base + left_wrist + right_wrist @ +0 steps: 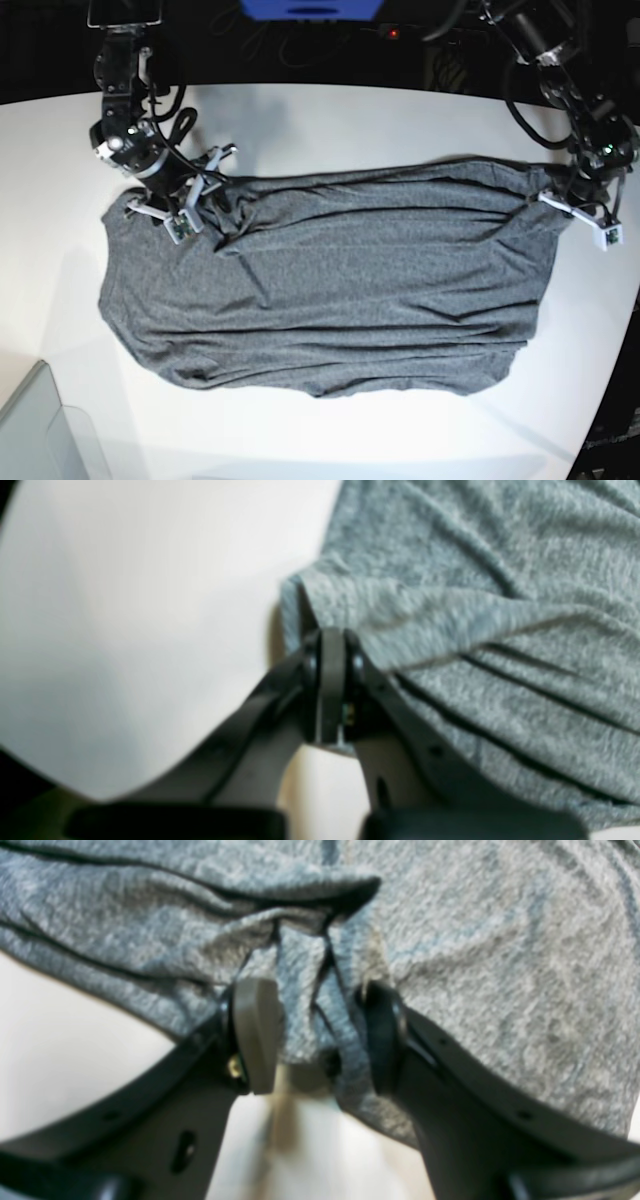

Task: Layout the t-shirt on the table in an organized manner, then fold the t-shirt properly
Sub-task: 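Lower the edge and regrasp the fabric with both grippers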

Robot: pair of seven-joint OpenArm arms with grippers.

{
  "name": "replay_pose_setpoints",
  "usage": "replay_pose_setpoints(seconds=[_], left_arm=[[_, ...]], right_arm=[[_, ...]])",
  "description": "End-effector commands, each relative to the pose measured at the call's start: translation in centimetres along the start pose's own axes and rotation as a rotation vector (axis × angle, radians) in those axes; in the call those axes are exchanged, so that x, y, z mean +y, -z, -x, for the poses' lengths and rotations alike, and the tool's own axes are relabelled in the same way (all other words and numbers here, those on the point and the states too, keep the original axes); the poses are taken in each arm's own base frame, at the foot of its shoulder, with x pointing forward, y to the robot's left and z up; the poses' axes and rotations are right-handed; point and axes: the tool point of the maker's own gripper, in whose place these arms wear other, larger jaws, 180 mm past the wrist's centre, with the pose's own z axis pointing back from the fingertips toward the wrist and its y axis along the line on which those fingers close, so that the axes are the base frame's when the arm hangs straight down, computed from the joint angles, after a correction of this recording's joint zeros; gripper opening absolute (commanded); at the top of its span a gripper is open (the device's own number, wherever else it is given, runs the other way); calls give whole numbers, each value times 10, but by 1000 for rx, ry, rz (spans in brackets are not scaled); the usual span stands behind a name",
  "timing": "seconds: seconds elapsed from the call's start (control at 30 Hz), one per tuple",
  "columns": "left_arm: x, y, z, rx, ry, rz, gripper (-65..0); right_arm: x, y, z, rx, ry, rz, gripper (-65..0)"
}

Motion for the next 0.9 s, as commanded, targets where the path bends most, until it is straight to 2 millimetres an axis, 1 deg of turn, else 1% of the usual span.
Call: replay_pose_setpoints(seconds=[0.0,0.07,0.27,0.33,0.4,0.47,0.6,0.63,0.7,0.8,0.87], left_arm=[[4,-8,-21,-68,16,-10,-648],[6,-14,-20,-75,30,-20,-648],[13,-23,-1,-49,60,-40,-648],[15,-23,6,-33,62,-41,-648],[16,-22,9,-26,62,-41,-648],[16,-20,17,-4,60,-39,-645],[16,-14,24,21,51,-33,-643],[16,-14,25,24,51,-31,-631],[17,-15,26,25,53,-34,-577],[17,-17,23,16,53,-38,-426],[17,-20,18,0,59,-40,-338]], right_arm=[[-7,-2,-17,-59,-8,14,-362],[-7,-2,-17,-59,-8,14,-362],[-7,-2,-17,-57,-8,14,-362],[-7,-2,-17,-57,-8,14,-362],[-7,-2,-17,-57,-8,14,-362],[-7,-3,-16,-56,-7,14,-362],[-6,-3,-16,-55,-7,13,-362],[-5,-3,-13,-49,-5,11,-362],[-4,-4,-12,-50,-4,10,-362],[-5,-7,-18,-63,-14,16,-362],[-6,-8,-22,-71,-20,19,-362]])
